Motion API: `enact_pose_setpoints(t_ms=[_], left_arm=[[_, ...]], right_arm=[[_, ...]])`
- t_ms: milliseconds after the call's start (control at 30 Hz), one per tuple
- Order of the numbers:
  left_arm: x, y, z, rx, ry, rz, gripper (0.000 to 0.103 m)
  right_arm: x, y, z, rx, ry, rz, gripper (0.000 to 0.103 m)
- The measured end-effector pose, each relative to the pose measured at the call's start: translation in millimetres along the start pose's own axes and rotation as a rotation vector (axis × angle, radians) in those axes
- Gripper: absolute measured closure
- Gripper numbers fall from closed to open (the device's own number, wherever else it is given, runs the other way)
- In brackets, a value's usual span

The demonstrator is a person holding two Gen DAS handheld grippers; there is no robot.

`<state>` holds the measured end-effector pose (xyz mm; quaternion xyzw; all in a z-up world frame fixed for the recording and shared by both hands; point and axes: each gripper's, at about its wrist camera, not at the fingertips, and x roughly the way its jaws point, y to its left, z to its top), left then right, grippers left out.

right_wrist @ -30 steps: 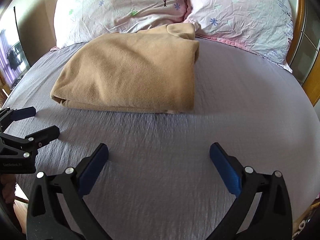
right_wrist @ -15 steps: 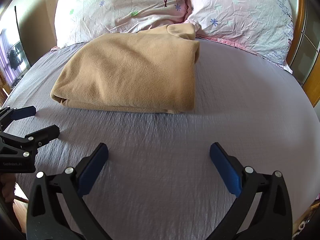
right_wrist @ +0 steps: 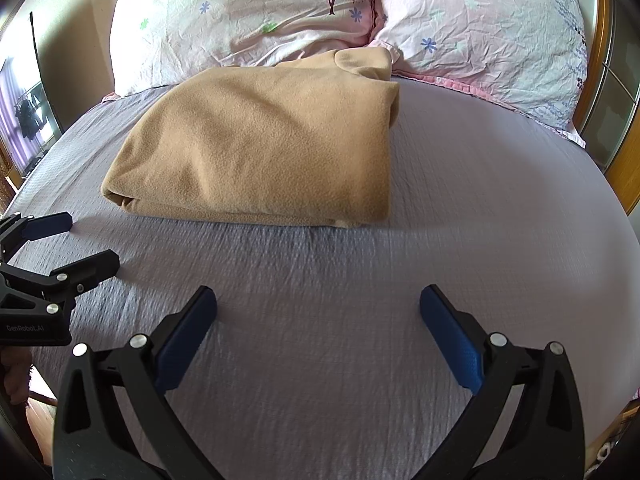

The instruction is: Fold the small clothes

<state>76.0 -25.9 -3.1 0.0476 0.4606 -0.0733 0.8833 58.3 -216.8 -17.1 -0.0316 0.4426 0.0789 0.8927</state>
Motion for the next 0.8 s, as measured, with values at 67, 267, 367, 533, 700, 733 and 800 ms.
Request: enact_pose_setpoints(t_ms=[67, 267, 367, 533, 700, 733, 800], left_arm=[[-0.2, 0.1, 0.0, 0.000, 0.000, 0.000, 0.001], [-0.5, 0.6, 1.0, -0.002, 0.000, 0.001, 0.001], [-1.0, 0.3, 2.1, -0.006, 0.004, 0.004, 0.001], [-1.0, -0.3, 3.2, -0.010, 0.008, 0.005, 0.001], [-0.7, 0.2, 3.7, -0.012, 0.004, 0.006, 0.001], [-0.7, 0.3, 3.8, -0.011, 0.004, 0.006, 0.001], [-0.5, 0.5, 4.0, -0.011, 0.005, 0.006, 0.001]], right_arm=[[-0.1, -0.1, -0.2, -0.001, 0.000, 0.000, 0.002], [0.4, 0.4, 0.0, 0.000, -0.001, 0.000, 0.002], [0.5, 0.4, -0.1, -0.001, -0.002, 0.001, 0.002], [0.8, 1.0, -0.3, 0.000, -0.003, 0.000, 0.002], [1.2, 1.4, -0.4, 0.001, -0.003, 0.000, 0.002], [1.4, 1.5, -0.1, 0.001, -0.004, 0.000, 0.002], [1.4, 1.6, -0.2, 0.001, -0.004, 0.000, 0.002]])
